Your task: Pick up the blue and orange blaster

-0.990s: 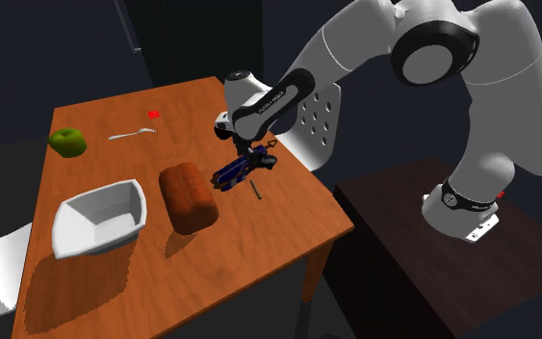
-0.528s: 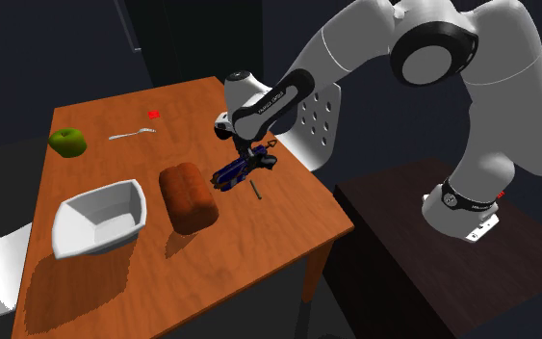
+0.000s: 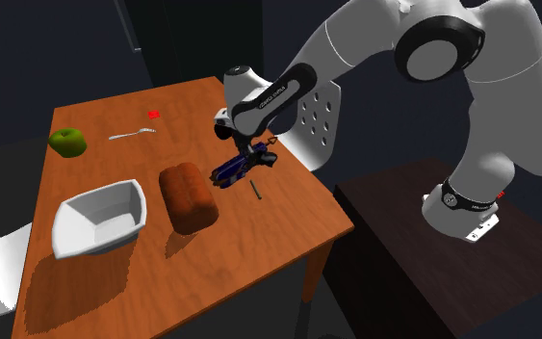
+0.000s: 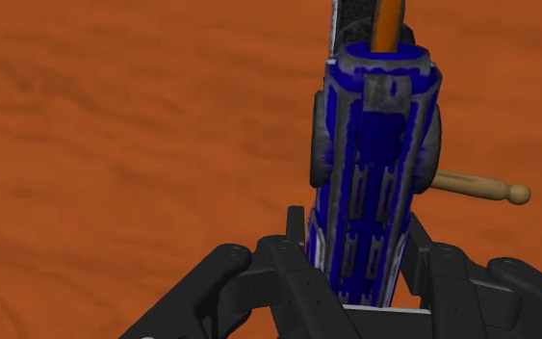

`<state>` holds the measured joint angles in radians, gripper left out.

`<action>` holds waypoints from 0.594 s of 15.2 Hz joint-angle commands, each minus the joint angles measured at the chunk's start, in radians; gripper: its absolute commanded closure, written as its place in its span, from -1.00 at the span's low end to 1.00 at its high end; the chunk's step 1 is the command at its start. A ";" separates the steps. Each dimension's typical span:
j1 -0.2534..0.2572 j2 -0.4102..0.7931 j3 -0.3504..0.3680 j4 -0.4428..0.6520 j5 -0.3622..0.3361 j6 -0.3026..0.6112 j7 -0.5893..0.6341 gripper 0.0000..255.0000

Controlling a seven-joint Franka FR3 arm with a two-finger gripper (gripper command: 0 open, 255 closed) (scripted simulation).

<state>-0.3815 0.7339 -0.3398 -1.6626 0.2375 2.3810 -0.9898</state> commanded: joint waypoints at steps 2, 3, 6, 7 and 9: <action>0.005 -0.028 -0.008 -0.003 -0.008 -0.024 0.003 1.00; 0.007 -0.037 -0.011 -0.004 -0.011 -0.032 0.004 1.00; 0.013 -0.063 -0.019 -0.004 -0.020 -0.058 0.008 1.00; 0.015 -0.072 -0.021 -0.003 -0.023 -0.067 0.009 1.00; 0.018 -0.089 -0.026 -0.002 -0.029 -0.084 0.012 1.00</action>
<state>-0.3652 0.6539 -0.3637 -1.6644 0.2112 2.3041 -0.9789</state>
